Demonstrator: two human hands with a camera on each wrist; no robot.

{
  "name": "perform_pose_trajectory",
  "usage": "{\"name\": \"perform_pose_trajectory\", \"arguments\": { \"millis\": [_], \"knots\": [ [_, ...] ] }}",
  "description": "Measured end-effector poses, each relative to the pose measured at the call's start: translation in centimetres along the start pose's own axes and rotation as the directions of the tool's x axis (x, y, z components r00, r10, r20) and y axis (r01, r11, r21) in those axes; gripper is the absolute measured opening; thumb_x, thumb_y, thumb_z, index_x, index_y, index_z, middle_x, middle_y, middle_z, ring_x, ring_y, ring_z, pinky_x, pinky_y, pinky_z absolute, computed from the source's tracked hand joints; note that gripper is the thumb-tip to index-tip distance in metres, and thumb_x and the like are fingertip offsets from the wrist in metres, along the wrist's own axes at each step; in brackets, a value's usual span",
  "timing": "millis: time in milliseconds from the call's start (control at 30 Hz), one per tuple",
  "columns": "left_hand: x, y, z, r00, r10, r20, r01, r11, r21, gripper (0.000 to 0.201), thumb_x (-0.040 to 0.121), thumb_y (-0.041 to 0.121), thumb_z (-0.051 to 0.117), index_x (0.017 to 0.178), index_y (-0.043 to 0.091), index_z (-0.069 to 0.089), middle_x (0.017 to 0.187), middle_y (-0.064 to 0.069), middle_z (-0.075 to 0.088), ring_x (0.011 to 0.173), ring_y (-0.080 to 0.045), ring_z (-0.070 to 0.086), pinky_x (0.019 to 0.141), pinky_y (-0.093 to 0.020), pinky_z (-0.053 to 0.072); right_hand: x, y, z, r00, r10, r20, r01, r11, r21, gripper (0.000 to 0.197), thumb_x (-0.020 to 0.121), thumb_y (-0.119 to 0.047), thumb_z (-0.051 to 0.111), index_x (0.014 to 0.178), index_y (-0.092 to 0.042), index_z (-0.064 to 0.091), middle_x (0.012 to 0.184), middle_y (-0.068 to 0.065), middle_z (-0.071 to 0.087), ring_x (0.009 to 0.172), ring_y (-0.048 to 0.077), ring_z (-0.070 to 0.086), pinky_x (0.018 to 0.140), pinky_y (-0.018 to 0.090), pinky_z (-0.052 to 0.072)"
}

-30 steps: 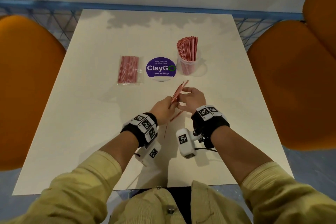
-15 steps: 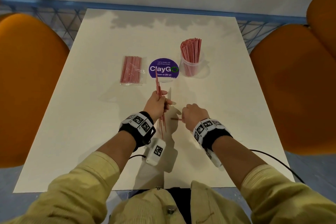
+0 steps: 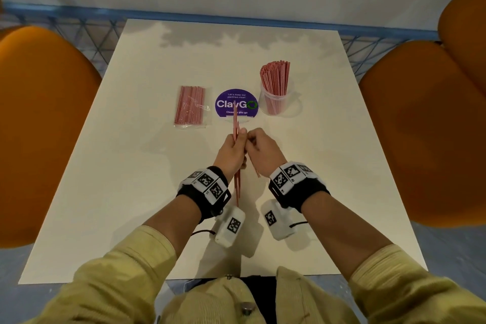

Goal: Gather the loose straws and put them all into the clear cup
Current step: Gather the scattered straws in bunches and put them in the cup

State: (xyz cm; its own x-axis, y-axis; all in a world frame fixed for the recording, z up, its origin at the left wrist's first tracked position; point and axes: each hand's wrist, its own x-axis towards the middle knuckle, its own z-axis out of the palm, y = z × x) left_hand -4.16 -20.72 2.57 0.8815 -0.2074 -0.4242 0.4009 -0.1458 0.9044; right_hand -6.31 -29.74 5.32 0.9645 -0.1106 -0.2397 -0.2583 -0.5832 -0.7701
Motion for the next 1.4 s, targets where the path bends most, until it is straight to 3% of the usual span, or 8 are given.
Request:
{"name": "perform_pose_trajectory", "arguments": {
  "millis": [133, 333, 433, 633, 867, 1133, 1267, 1400],
  "knots": [
    [0.3, 1.0, -0.6, 0.995, 0.011, -0.098, -0.02, 0.995, -0.097, 0.043, 0.098, 0.041, 0.033, 0.096, 0.004, 0.054, 0.08, -0.014, 0.057, 0.069, -0.024, 0.054, 0.068, -0.037, 0.048, 0.0, -0.6, 0.6, 0.997, -0.066, -0.037, 0.069, 0.993, 0.091, 0.02, 0.094, -0.01, 0.047, 0.111, -0.002, 0.051, 0.084, -0.002, 0.054, 0.071, 0.014, 0.053, 0.062, 0.015, 0.041],
    [0.9, 3.0, -1.7, 0.954, 0.012, -0.298, -0.107, 0.947, -0.304, 0.039, 0.1, 0.036, 0.031, 0.071, 0.015, 0.045, 0.063, 0.001, 0.051, 0.046, -0.014, 0.042, 0.048, -0.027, 0.036, -0.8, -0.1, 0.9, 0.98, 0.149, 0.131, -0.187, 0.916, 0.355, 0.046, 0.09, -0.033, 0.056, 0.124, -0.012, 0.035, 0.095, -0.004, 0.052, 0.08, 0.015, 0.057, 0.074, 0.027, 0.049],
    [1.3, 3.5, -2.0, 0.935, 0.001, -0.355, -0.144, 0.916, -0.376, 0.038, 0.101, 0.033, 0.031, 0.073, 0.014, 0.047, 0.062, 0.0, 0.052, 0.051, -0.013, 0.045, 0.052, -0.023, 0.04, -1.2, 0.4, 0.7, 0.928, 0.193, 0.319, -0.318, 0.858, 0.404, 0.037, 0.089, -0.031, 0.058, 0.117, -0.015, 0.04, 0.089, 0.005, 0.061, 0.061, 0.015, 0.054, 0.058, 0.024, 0.045],
    [1.0, 3.5, -2.0, 0.955, 0.014, -0.297, -0.173, 0.839, -0.515, 0.02, 0.101, 0.023, 0.033, 0.085, 0.017, 0.044, 0.061, 0.0, 0.041, 0.05, -0.01, 0.049, 0.058, -0.022, 0.046, -0.2, 0.2, -0.1, 0.954, 0.167, 0.248, -0.292, 0.702, 0.65, 0.021, 0.085, 0.007, 0.048, 0.09, -0.012, 0.054, 0.055, 0.002, 0.044, 0.031, 0.004, 0.028, 0.035, 0.015, 0.02],
    [0.2, 2.8, -1.7, 0.987, 0.063, -0.147, -0.119, 0.902, -0.414, 0.025, 0.101, 0.025, 0.035, 0.082, 0.017, 0.048, 0.061, 0.003, 0.072, 0.055, -0.014, 0.064, 0.064, -0.033, 0.052, -0.2, -1.3, 0.4, 0.996, 0.01, 0.084, -0.024, 0.986, 0.162, 0.009, 0.09, -0.026, 0.052, 0.082, -0.023, 0.054, 0.066, -0.007, 0.052, 0.06, 0.012, 0.05, 0.055, 0.022, 0.036],
    [-0.5, 4.1, -1.6, 0.978, 0.136, -0.157, -0.178, 0.937, -0.299, 0.008, 0.099, 0.02, 0.041, 0.099, 0.016, 0.048, 0.086, 0.001, 0.069, 0.069, -0.01, 0.061, 0.055, -0.021, 0.047, -0.6, -0.7, 1.1, 0.992, -0.11, 0.06, 0.109, 0.994, 0.02, 0.017, 0.1, -0.022, 0.032, 0.091, -0.015, 0.045, 0.078, 0.001, 0.055, 0.072, 0.019, 0.05, 0.071, 0.033, 0.042],
    [0.6, 6.0, -2.4, 0.931, 0.213, -0.297, -0.294, 0.918, -0.264, 0.029, 0.097, 0.009, 0.041, 0.124, 0.013, 0.031, 0.079, 0.006, 0.062, 0.049, -0.002, 0.057, 0.052, -0.021, 0.05, -0.6, -0.6, 0.5, 0.985, -0.149, 0.088, 0.145, 0.988, 0.05, 0.018, 0.101, -0.023, 0.032, 0.092, -0.015, 0.045, 0.07, -0.012, 0.048, 0.063, 0.009, 0.047, 0.057, 0.009, 0.037],
    [1.4, 7.2, -2.4, 0.899, 0.277, -0.34, -0.363, 0.906, -0.22, 0.047, 0.1, 0.009, 0.031, 0.141, 0.024, 0.016, 0.075, 0.004, 0.05, 0.048, -0.011, 0.046, 0.049, -0.02, 0.046, -0.3, -0.4, 0.4, 0.981, -0.171, 0.087, 0.162, 0.981, 0.105, 0.021, 0.101, -0.024, 0.033, 0.086, -0.017, 0.046, 0.066, -0.013, 0.044, 0.058, 0.005, 0.042, 0.054, 0.01, 0.036]
  ]
}}
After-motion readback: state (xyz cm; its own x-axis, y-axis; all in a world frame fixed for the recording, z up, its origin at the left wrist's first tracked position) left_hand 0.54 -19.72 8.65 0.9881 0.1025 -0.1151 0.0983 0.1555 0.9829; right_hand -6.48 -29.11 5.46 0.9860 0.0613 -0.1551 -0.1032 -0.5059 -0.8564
